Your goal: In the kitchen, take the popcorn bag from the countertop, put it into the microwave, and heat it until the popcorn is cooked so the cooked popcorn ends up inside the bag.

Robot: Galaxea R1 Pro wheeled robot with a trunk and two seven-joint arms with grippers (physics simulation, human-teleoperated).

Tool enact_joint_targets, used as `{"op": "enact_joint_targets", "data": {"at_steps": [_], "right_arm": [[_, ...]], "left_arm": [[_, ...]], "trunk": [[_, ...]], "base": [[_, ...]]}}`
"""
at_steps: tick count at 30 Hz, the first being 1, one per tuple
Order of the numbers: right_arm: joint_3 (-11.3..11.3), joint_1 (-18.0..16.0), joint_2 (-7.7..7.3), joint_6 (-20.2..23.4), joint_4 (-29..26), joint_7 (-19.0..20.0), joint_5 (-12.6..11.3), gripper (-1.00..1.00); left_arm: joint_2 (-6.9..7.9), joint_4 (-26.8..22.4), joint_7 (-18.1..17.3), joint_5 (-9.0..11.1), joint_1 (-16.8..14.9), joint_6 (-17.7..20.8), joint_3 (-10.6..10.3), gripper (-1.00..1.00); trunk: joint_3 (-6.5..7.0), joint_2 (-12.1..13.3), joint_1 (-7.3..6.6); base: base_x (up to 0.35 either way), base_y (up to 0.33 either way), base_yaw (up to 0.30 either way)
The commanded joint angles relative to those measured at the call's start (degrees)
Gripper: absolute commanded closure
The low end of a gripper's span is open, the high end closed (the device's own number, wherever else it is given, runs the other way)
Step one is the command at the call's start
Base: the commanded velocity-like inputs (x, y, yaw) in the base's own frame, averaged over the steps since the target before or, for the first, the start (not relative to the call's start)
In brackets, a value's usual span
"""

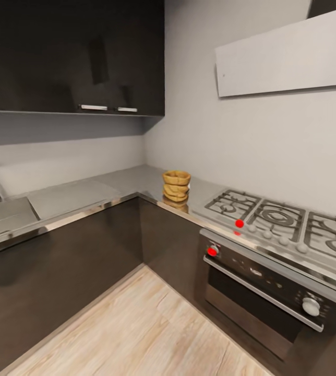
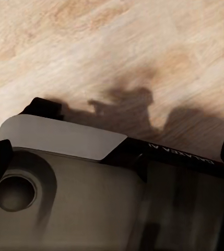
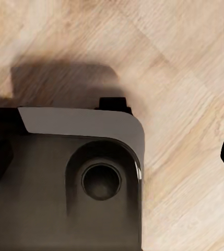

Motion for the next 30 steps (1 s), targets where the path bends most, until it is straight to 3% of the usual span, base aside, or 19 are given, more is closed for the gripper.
{"op": "enact_joint_targets", "data": {"at_steps": [1,24,30], "right_arm": [[-0.5,-0.1,-0.04,-0.3,0.2,0.1,0.4,-1.00],[-0.5,-0.1,-0.04,-0.4,0.2,0.1,0.4,-1.00],[-0.5,-0.1,0.04,-0.4,0.2,0.1,0.4,-1.00]], "left_arm": [[-0.02,0.1,0.0,0.5,0.0,-0.2,-0.5,-1.00],[-0.02,0.1,0.0,0.5,0.0,-0.2,-0.5,-1.00],[-0.02,0.0,0.1,0.5,0.0,-0.2,-0.5,-1.00]], "trunk": [[-0.06,0.0,0.03],[-0.06,0.0,0.03],[-0.06,0.0,0.03]], "base": [[0.284,0.205,0.000],[0.258,0.203,0.000],[0.158,0.109,-0.125]]}}
